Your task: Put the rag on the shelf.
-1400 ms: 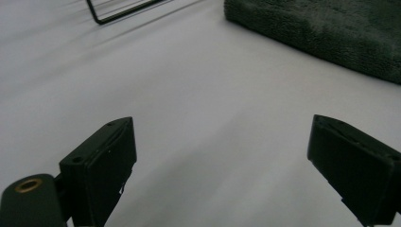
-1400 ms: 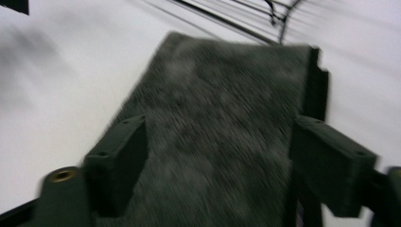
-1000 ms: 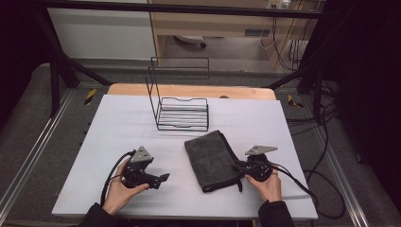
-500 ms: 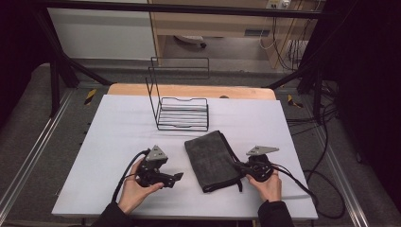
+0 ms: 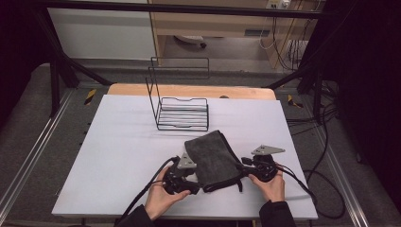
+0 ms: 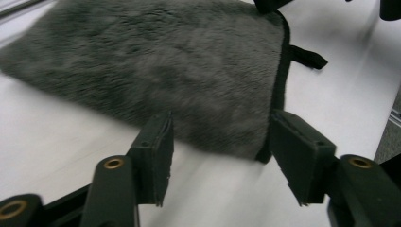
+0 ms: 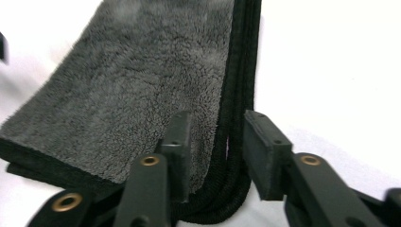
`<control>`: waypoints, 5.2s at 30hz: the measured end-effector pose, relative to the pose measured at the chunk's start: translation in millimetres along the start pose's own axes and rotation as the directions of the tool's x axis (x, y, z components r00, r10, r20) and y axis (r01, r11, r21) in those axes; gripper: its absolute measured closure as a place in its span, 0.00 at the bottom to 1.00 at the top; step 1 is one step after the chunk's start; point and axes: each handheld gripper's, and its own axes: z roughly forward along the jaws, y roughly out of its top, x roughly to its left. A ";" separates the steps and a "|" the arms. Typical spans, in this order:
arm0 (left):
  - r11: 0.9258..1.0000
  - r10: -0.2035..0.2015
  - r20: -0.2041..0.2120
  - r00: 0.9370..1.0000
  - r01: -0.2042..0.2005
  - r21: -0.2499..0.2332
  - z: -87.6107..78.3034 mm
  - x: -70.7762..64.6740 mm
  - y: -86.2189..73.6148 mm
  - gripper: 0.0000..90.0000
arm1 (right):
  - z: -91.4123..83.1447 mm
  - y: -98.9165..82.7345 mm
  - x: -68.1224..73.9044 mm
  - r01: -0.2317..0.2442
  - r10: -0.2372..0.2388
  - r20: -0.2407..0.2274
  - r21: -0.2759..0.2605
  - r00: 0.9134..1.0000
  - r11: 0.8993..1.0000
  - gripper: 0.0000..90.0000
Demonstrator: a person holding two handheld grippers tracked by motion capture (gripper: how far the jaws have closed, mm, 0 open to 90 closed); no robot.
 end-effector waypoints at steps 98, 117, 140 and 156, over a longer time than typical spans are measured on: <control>0.989 -0.137 -0.029 0.990 0.138 0.058 -51.0 36.7 -60.7 0.95 | 51.1 6.1 66.2 -0.025 0.028 -0.171 0.022 0.985 0.999 0.85; 0.995 -0.099 -0.058 0.993 0.097 -0.036 -63.5 71.8 -52.8 0.33 | 28.2 7.4 40.6 -0.001 -0.009 -0.104 -0.092 0.995 0.996 0.23; 0.989 -0.140 -0.154 0.978 0.132 -0.065 -35.8 115.9 -9.4 0.13 | 20.1 5.1 35.6 0.029 -0.035 -0.089 -0.060 0.995 0.998 0.04; 0.977 -0.211 -0.180 0.961 0.209 -0.029 -4.0 134.7 0.7 0.45 | 22.2 4.4 35.5 0.022 -0.025 -0.089 -0.037 0.996 0.999 0.04</control>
